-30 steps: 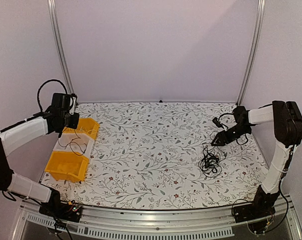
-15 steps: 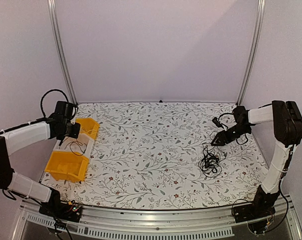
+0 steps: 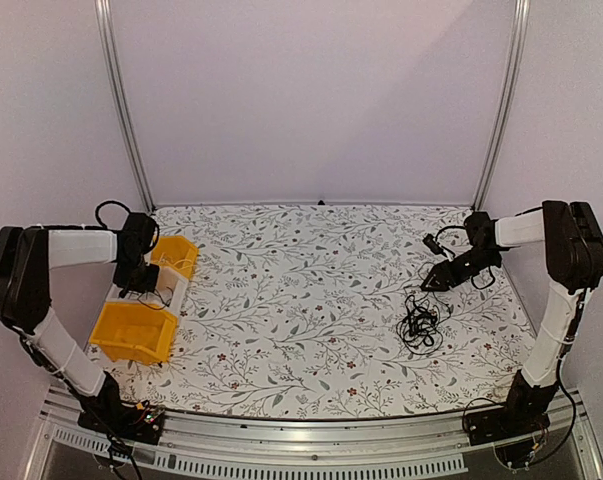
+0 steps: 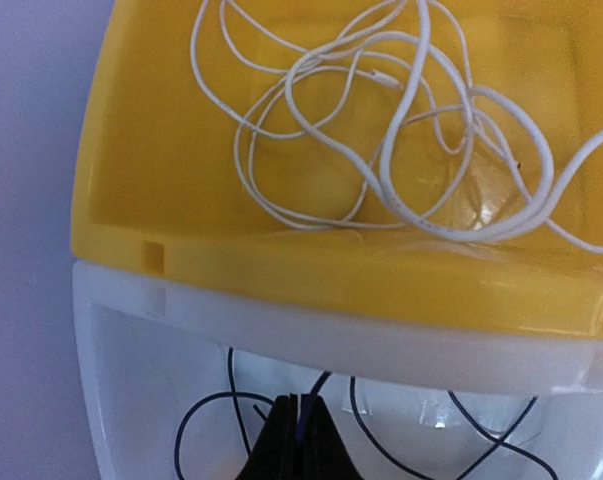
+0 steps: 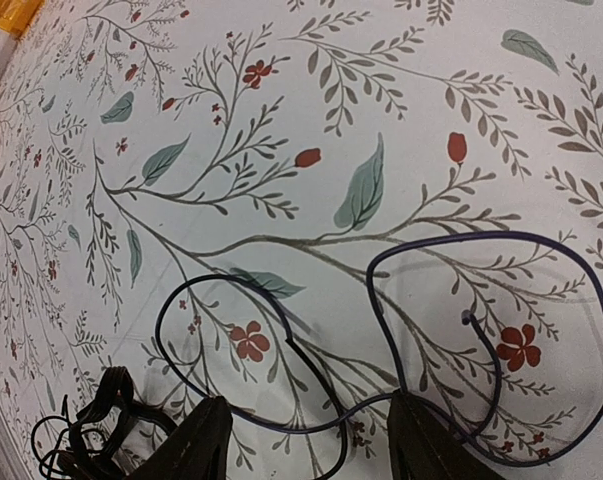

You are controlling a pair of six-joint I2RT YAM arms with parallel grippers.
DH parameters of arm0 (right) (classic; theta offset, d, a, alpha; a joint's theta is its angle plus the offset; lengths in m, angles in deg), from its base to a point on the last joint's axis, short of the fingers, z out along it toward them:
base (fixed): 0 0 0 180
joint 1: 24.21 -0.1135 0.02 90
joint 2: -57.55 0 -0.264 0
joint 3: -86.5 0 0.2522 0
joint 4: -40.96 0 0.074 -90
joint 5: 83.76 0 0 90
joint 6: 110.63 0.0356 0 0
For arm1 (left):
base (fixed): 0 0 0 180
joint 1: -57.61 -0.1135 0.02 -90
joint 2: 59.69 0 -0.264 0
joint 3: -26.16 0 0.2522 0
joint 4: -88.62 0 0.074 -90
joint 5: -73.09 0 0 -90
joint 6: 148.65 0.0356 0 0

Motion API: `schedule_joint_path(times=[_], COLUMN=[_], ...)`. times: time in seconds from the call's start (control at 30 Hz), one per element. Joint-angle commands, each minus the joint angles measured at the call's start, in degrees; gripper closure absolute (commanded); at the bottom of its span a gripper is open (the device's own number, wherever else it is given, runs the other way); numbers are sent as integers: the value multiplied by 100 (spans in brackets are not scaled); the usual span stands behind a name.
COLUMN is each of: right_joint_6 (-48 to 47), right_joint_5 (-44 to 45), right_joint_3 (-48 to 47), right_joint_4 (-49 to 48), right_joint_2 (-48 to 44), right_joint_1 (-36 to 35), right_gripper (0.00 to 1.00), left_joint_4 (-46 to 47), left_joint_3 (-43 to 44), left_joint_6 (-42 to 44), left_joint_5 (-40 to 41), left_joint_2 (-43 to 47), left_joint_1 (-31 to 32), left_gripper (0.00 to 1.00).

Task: Untangle the cables

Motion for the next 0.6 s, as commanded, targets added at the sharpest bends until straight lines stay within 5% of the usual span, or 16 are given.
schedule_joint_path(times=[0.0,0.23,0.43,0.57], right_joint_6=[-32,-49,-58,-65], right_joint_5=[-5,-37,-63,-87], right_joint_3=[-37,-79,-103,-105], right_joint_4=[211,252,284,300], right_joint_2=[180,261,292,312], right_joint_1=[4,7,2,5], right_gripper=[42,42,42,42], left_joint_4=[-556,-1138,-1379,-1494], left_joint_3=[440,785,633,550], left_joint_6=[-346,-832,-1001,-1081], left_joint_5=[-397,-221,-938,-1171], left_joint_2=[159,978,1319,1289], left_joint_1=[-58,-49,-8,81], left_gripper=[100,53,41,45])
